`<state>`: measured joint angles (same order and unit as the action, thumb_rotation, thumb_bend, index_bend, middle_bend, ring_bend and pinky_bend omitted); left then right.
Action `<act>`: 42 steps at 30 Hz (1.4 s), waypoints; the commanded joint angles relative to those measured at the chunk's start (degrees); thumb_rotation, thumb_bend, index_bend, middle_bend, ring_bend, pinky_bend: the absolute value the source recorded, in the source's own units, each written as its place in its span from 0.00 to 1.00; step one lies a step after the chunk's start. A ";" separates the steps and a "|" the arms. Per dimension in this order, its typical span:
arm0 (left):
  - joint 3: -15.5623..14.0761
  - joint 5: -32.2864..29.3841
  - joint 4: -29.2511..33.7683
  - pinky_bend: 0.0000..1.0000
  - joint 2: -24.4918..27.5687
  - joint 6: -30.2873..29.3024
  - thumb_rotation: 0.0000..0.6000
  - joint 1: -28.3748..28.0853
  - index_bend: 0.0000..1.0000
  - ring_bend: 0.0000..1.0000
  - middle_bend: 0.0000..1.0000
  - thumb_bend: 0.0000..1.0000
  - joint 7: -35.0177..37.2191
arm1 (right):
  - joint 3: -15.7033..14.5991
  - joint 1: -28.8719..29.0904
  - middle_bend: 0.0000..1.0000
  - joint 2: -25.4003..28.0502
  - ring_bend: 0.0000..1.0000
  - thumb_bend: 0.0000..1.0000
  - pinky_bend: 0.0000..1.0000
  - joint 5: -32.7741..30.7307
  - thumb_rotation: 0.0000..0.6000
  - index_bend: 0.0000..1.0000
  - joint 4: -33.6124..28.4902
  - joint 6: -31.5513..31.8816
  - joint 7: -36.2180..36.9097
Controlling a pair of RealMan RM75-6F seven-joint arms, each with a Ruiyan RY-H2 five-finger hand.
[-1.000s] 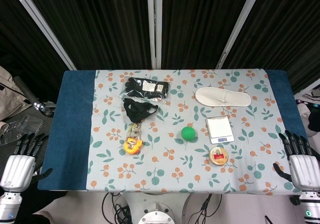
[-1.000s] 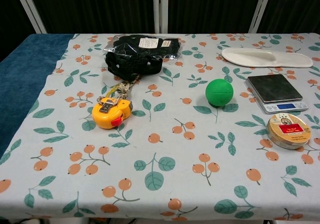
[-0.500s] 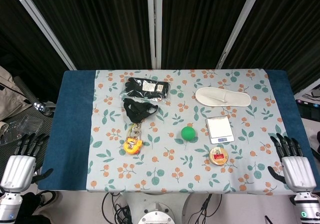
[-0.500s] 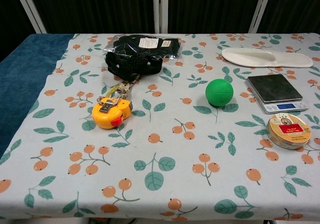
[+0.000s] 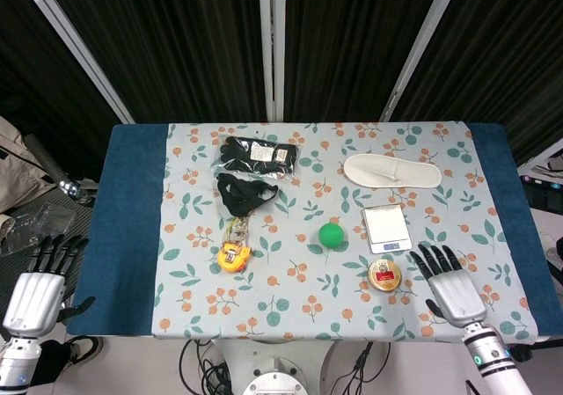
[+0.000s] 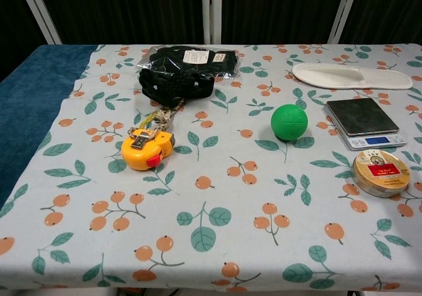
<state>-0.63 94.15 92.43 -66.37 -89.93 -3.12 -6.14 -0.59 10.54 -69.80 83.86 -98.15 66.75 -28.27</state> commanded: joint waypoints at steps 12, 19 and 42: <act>-0.23 -0.48 -1.34 0.02 0.00 -0.84 1.00 0.87 0.11 0.00 0.09 0.05 1.75 | 1.01 5.27 0.01 -6.83 0.00 0.20 0.00 -6.35 1.00 0.00 0.61 -5.74 -8.27; -0.29 -0.57 -2.19 0.02 -0.29 -1.01 1.00 1.09 0.11 0.00 0.09 0.05 2.54 | 0.59 6.66 0.05 -8.89 0.00 0.22 0.00 -8.66 1.00 0.00 1.79 -6.84 -10.32; -0.28 -0.67 -3.28 0.02 -0.40 -1.44 1.00 1.53 0.11 0.00 0.09 0.05 3.74 | 0.14 7.69 0.31 -9.07 0.28 0.31 0.32 -5.37 1.00 0.40 2.55 -2.36 -4.11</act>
<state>-0.91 93.48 89.14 -66.77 -91.37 -1.58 -2.40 -1.00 18.27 -79.40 77.84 -95.40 63.52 -33.33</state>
